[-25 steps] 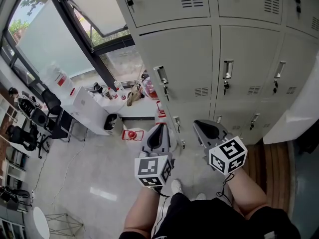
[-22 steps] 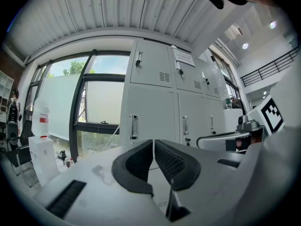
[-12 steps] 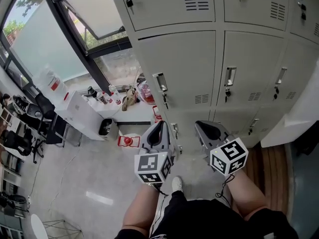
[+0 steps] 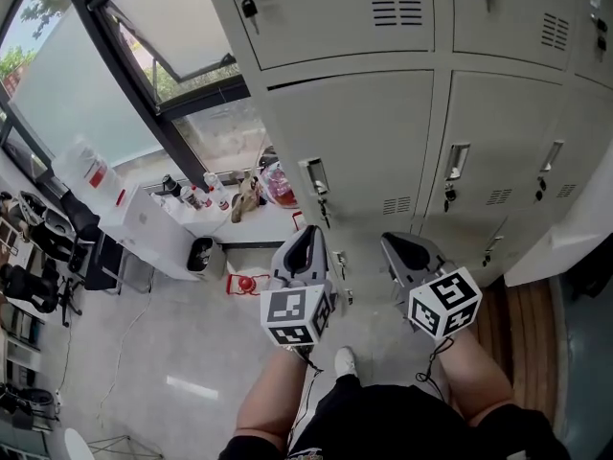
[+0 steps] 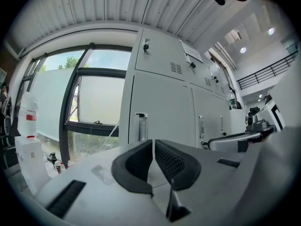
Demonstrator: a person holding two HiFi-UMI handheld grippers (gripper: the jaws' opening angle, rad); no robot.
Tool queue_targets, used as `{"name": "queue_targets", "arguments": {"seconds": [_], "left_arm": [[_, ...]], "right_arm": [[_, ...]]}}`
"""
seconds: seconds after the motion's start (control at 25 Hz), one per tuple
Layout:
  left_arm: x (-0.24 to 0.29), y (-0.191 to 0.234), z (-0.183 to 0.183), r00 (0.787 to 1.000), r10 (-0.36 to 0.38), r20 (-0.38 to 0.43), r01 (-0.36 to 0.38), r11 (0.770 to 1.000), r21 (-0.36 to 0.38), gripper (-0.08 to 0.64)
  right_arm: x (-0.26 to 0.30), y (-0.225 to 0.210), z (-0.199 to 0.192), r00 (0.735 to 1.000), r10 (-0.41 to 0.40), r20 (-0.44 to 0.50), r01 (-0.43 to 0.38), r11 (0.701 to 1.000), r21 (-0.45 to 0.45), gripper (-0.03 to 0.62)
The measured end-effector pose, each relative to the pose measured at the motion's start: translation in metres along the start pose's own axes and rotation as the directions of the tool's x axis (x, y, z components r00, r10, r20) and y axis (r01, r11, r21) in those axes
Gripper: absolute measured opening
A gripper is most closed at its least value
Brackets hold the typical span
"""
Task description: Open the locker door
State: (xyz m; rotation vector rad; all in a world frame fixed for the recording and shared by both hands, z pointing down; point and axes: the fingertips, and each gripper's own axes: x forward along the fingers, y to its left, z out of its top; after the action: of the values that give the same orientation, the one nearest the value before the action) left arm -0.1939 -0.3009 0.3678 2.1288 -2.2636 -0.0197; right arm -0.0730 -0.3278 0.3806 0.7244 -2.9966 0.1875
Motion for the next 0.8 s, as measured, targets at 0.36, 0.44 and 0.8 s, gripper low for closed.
{"name": "queue_targets", "arguments": {"seconds": [0.36,0.44,0.8], "left_arm": [[0.037,0.023,-0.004,1.000,0.006,-0.012,-0.006,1.000,0.020,0.130],[0.044,0.027,-0.004,1.000,0.012,-0.013,-0.012,1.000,0.016,0.165],[0.078,0.048,0.003,0.999,0.032,-0.001,-0.032,0.999,0.033,0.241]], "right_arm": [[0.017,-0.019,-0.002,0.999,-0.052,-0.012,0.052,0.999,0.013,0.054],[0.019,-0.023,-0.002,0.998,-0.065,-0.011,0.065,0.998,0.015,0.054],[0.028,-0.041,-0.002,0.993,-0.118,-0.011,0.118,0.993,0.029,0.054]]}}
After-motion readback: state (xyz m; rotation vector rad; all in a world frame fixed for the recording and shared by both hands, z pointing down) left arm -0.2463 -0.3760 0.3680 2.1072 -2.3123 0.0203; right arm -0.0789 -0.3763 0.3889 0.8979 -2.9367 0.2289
